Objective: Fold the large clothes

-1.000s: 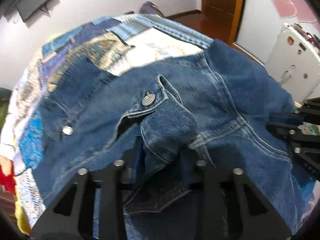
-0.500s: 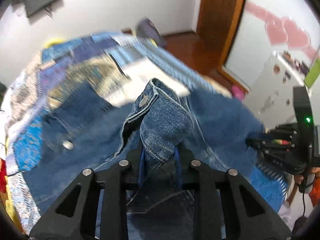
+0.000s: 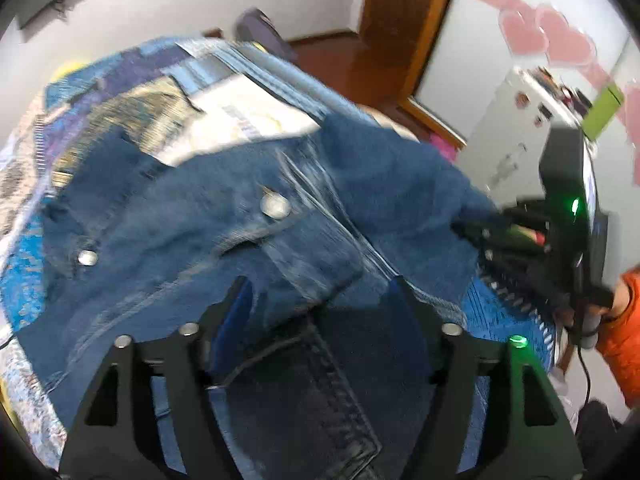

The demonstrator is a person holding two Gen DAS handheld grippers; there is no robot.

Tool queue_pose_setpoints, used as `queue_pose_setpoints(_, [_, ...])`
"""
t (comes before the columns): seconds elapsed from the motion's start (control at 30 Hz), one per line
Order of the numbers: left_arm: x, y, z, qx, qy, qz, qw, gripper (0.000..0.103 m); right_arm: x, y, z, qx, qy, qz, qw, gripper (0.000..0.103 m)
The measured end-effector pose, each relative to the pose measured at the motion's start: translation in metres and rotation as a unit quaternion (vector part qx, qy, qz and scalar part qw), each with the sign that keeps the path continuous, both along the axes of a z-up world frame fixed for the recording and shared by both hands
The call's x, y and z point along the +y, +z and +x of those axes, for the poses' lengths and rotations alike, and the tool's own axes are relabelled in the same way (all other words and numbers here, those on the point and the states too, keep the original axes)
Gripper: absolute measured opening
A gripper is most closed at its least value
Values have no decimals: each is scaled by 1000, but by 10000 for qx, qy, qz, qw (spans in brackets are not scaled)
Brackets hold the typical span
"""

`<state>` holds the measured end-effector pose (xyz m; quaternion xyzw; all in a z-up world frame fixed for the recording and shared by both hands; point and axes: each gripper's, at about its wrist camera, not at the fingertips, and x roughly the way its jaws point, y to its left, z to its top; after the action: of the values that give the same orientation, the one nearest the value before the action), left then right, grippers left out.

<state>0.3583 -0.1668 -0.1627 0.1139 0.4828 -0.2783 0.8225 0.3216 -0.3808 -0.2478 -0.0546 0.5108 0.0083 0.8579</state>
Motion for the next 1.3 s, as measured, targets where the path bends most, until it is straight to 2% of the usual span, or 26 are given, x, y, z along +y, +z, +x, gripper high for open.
queue_pose_setpoints(0.1, [20, 15, 9, -174, 336, -73, 9993, 74, -5, -1, -1, 23, -31, 56, 10000, 8])
queue_pose_setpoints(0.27, [54, 14, 30, -459, 923, 257, 9943, 81, -19, -2, 2, 196, -95, 361, 9991, 8])
queue_pose_setpoints(0.37, [73, -4, 45, -328, 1218, 479, 9909, 81, -24, -2, 3, 268, -136, 403, 9987, 8])
queue_pose_setpoints(0.47, [84, -34, 58, 97, 1441, 543, 9880, 81, -31, -2, 2, 347, -217, 539, 9977, 8])
queue_pose_setpoints(0.57, [76, -65, 61, 481, 1343, 644, 9877, 81, -36, 0, -1, 410, -251, 587, 9971, 8])
queue_pose_setpoints(0.67, [65, -66, 57, 99, 1306, 894, 9873, 82, -37, 3, -6, 431, -268, 474, 9976, 8])
queue_pose_setpoints(0.73, [57, -63, 56, -11, 1178, 1000, 9880, 82, -41, 5, -9, 433, -329, 411, 9977, 8])
queue_pose_setpoints(0.87, [42, -58, 55, -58, 890, 855, 9923, 82, -59, 6, -16, 495, -581, 353, 9965, 8])
queue_pose_setpoints(0.93, [32, -56, 51, 15, 692, 707, 9951, 82, -74, 1, -19, 604, -819, 588, 9931, 8])
queue_pose_setpoints(1.03, [17, -51, 45, -167, 557, 772, 9953, 81, -92, -3, -24, 682, -1087, 979, 9869, 8])
queue_pose_setpoints(1.1, [12, -48, 43, -352, 512, 913, 9939, 81, -99, -8, -26, 906, -1264, 681, 9855, 9])
queue_pose_setpoints(1.13, [11, -47, 41, -384, 506, 908, 9938, 81, -102, -16, -27, 1197, -1329, 402, 9831, 9])
queue_pose_setpoints(1.2, [15, -45, 41, -363, 534, 805, 9947, 81, -108, -19, -32, 1167, -1348, 582, 9823, 9])
queue_pose_setpoints(1.3, [26, -40, 46, -223, 682, 512, 9961, 81, -128, -10, -39, 1003, -1732, 1304, 9711, 9])
